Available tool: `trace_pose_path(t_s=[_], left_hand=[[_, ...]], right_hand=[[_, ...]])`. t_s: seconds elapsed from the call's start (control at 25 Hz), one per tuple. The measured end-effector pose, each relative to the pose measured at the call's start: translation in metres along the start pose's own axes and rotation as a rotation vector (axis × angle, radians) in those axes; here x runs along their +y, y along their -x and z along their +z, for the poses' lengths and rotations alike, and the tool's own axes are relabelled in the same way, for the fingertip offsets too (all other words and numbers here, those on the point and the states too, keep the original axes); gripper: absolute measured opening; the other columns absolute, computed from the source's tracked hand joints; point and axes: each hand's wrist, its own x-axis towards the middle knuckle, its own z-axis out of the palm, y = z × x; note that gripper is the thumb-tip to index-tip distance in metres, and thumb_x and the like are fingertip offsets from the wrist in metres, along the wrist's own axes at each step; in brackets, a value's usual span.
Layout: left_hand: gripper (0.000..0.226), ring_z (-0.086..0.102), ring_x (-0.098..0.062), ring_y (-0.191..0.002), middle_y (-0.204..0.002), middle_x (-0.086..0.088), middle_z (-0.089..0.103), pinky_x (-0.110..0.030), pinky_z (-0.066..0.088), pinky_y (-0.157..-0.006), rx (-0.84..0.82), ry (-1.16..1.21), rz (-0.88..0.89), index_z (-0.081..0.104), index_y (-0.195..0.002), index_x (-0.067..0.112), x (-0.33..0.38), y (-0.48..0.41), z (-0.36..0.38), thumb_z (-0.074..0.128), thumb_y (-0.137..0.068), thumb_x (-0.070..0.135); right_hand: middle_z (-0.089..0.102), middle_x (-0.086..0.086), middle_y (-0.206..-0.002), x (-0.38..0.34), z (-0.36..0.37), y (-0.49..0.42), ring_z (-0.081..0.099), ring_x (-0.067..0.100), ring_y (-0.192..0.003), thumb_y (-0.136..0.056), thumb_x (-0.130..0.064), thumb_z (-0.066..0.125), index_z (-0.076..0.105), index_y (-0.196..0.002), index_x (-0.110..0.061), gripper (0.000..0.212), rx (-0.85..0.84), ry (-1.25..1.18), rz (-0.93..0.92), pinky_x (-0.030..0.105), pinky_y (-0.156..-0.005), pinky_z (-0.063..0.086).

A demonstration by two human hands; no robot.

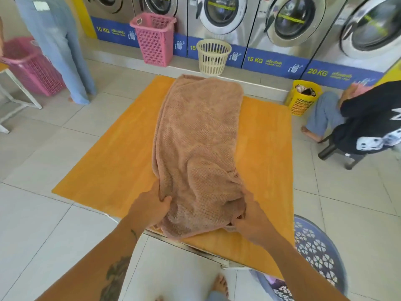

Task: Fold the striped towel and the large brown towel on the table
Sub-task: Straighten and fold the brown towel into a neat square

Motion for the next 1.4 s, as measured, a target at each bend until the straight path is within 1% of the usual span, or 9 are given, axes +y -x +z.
trace_pose_path(t_s=[0.12, 0.36, 0.48, 0.56, 0.68, 0.88, 1.0, 1.2, 1.4], left_hand=[[0.056, 0.066, -0.029, -0.083, -0.1, -0.003, 0.065, -0.043, 0.057, -0.08, 0.02, -0.004, -0.004, 0.026, -0.146, 0.029, -0.022, 0.006, 0.001, 0.049, -0.097, 0.045], [0.055, 0.047, -0.03, -0.11, -0.125, -0.008, 0.047, -0.048, 0.045, -0.092, 0.453, -0.345, 0.224, 0.038, -0.137, 0.022, -0.027, 0.038, -0.01, 0.052, -0.084, 0.026], [0.049, 0.044, -0.021, -0.116, -0.126, 0.006, 0.043, -0.046, 0.04, -0.102, 0.18, -0.266, 0.644, 0.043, -0.131, 0.034, -0.005, 0.055, 0.002, 0.046, -0.082, 0.036], [0.072, 0.028, -0.024, -0.132, -0.14, 0.006, 0.027, -0.048, 0.028, -0.113, -0.061, -0.357, 0.624, 0.021, -0.148, 0.041, 0.006, 0.067, 0.021, 0.053, -0.083, 0.048], [0.089, 0.008, -0.035, -0.142, -0.153, -0.006, 0.0, -0.055, 0.016, -0.117, -0.057, -0.604, 0.486, 0.005, -0.151, 0.042, 0.013, 0.067, 0.042, 0.059, -0.082, 0.058], [0.01, 0.054, -0.029, -0.104, -0.112, 0.001, 0.051, -0.041, 0.046, -0.082, 0.184, -0.304, 0.529, 0.053, -0.097, 0.022, 0.029, 0.042, 0.037, 0.053, -0.091, 0.03], [0.01, 0.057, -0.024, -0.072, -0.08, -0.002, 0.058, -0.039, 0.045, -0.059, 0.165, -0.034, 0.346, 0.052, -0.088, 0.016, 0.043, 0.025, 0.015, 0.045, -0.095, 0.017], [0.01, 0.058, -0.03, -0.071, -0.076, -0.01, 0.06, -0.038, 0.042, -0.057, 0.191, -0.041, 0.337, 0.054, -0.085, 0.011, 0.043, 0.014, -0.005, 0.047, -0.092, 0.009], [0.015, 0.052, -0.025, -0.063, -0.068, -0.006, 0.053, -0.04, 0.041, -0.055, 0.298, -0.012, 0.41, 0.046, -0.074, 0.013, 0.055, 0.018, 0.0, 0.051, -0.088, 0.011]], right_hand=[[0.055, 0.002, -0.113, -0.014, 0.031, 0.018, 0.059, 0.014, -0.086, -0.088, 0.001, 0.054, 0.024, -0.147, -0.029, 0.072, 0.121, -0.128, 0.012, 0.016, -0.056, 0.048], [0.062, -0.005, -0.089, -0.045, 0.059, 0.048, 0.063, 0.02, -0.078, -0.091, -0.009, 0.056, 0.054, -0.107, -0.031, 0.027, 0.349, -0.156, -0.048, 0.04, -0.069, 0.054], [0.059, -0.013, -0.099, -0.043, 0.064, 0.071, 0.062, 0.016, -0.093, -0.086, -0.002, 0.058, 0.053, -0.11, -0.034, 0.041, 0.272, -0.107, -0.065, 0.026, -0.075, 0.054], [0.058, -0.015, -0.101, -0.039, 0.067, 0.082, 0.063, 0.014, -0.094, -0.084, 0.005, 0.056, 0.052, -0.114, -0.034, 0.05, 0.288, -0.082, -0.09, 0.017, -0.07, 0.051], [0.057, -0.017, -0.102, -0.041, 0.065, 0.086, 0.062, 0.003, -0.089, -0.08, 0.015, 0.049, 0.058, -0.123, -0.025, 0.059, 0.297, -0.103, -0.101, 0.011, -0.064, 0.048], [0.065, -0.005, -0.11, -0.04, 0.05, 0.079, 0.065, 0.005, -0.078, -0.086, 0.013, 0.046, 0.05, -0.129, -0.034, 0.064, 0.337, -0.279, -0.066, 0.017, -0.059, 0.051], [0.059, -0.002, -0.112, -0.032, 0.039, 0.074, 0.061, 0.013, -0.08, -0.086, 0.006, 0.047, 0.05, -0.132, -0.033, 0.06, 0.35, -0.23, 0.11, 0.02, -0.05, 0.049], [0.052, -0.008, -0.111, -0.05, 0.039, 0.064, 0.054, 0.004, -0.085, -0.082, -0.008, 0.074, 0.042, -0.137, -0.027, 0.067, 0.108, -0.151, -0.014, 0.018, -0.064, 0.044], [0.059, -0.014, -0.088, -0.069, 0.059, 0.045, 0.057, 0.014, -0.085, -0.09, -0.015, 0.06, 0.058, -0.101, -0.029, 0.018, 0.202, -0.173, -0.074, 0.017, -0.059, 0.041]])
